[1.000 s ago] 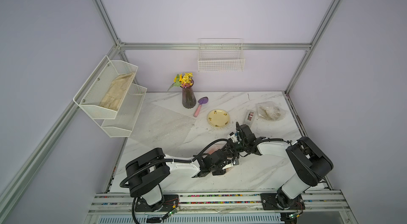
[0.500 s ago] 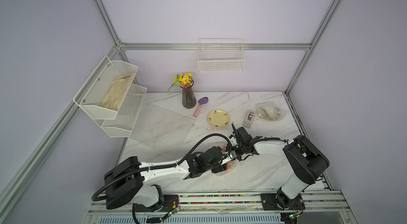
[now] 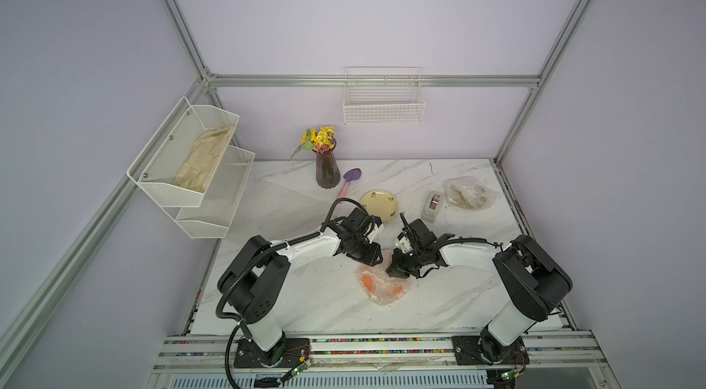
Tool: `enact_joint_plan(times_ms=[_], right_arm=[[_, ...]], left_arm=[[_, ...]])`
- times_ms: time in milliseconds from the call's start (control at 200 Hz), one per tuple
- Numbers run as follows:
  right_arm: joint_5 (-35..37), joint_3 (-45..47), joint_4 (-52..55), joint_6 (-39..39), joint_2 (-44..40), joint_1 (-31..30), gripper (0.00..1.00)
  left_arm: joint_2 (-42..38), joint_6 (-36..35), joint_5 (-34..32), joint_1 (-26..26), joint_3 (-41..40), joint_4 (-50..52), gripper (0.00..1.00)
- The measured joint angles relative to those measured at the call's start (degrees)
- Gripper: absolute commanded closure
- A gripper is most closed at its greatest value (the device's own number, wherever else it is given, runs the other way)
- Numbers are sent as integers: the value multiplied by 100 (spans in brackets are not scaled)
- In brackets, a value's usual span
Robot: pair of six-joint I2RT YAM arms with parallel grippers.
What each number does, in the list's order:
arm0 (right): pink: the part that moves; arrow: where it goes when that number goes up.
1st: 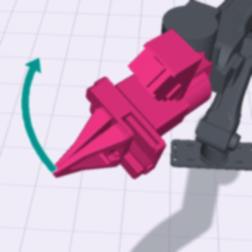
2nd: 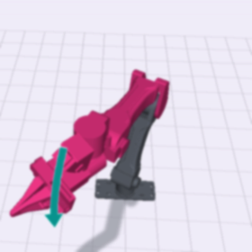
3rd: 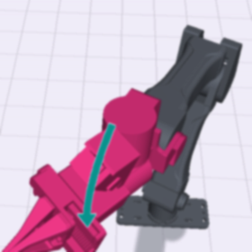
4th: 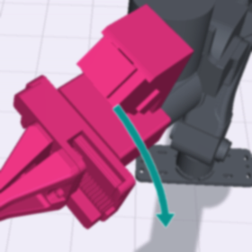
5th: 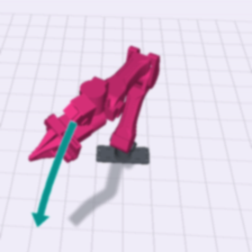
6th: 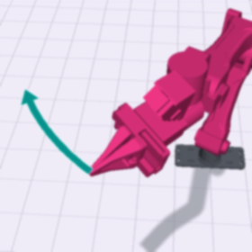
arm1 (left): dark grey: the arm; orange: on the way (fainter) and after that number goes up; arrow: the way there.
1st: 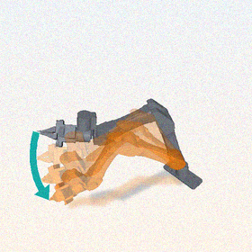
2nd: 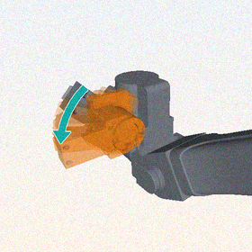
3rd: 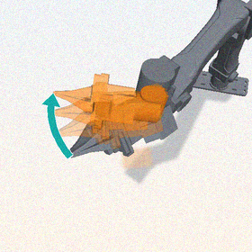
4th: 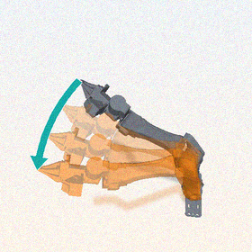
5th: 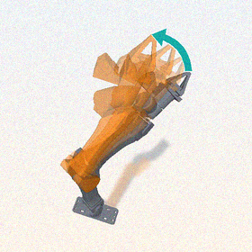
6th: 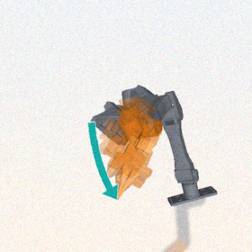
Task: Wrap dinner plates in bubble wrap
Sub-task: Wrap the plate in the bubble wrap.
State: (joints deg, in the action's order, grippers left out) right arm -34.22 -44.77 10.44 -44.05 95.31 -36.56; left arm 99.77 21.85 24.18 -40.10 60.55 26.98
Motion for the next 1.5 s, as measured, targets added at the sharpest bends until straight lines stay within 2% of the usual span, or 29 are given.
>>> enact_joint_plan(times_ms=[205,450,575,650,760,860,995,1145,1290,1500], right_arm=[[103,-4,81,-28,-59,0,100],[212,-168,389,-37,-35,0,100],[675,-315,914,-46,-195,-22,81],[1137,-385,1392,-15,-507,-20,79],[1556,-461,1799,-98,-1165,-13,85],[1172,-227,1255,-544,-1624,-125,87],[697,236,796,-1038,-1480,-439,91],[616,629,809,-1187,-1414,-498,95],[957,848,979,-997,-1510,-446,98],[1462,72,1602,-144,-857,-461,100]], left_arm=[[393,352,732,-9,0,-72,78],[396,367,811,-295,0,-166,73],[623,354,881,-345,9,-258,74],[796,352,1080,-372,129,-363,74],[907,365,1300,-407,162,-501,74],[925,400,1362,-413,160,-555,74],[942,457,1421,-391,160,-577,74],[944,459,1434,-404,160,-570,74],[927,466,1403,-407,131,-538,74],[619,634,1204,-417,-236,-726,73]])
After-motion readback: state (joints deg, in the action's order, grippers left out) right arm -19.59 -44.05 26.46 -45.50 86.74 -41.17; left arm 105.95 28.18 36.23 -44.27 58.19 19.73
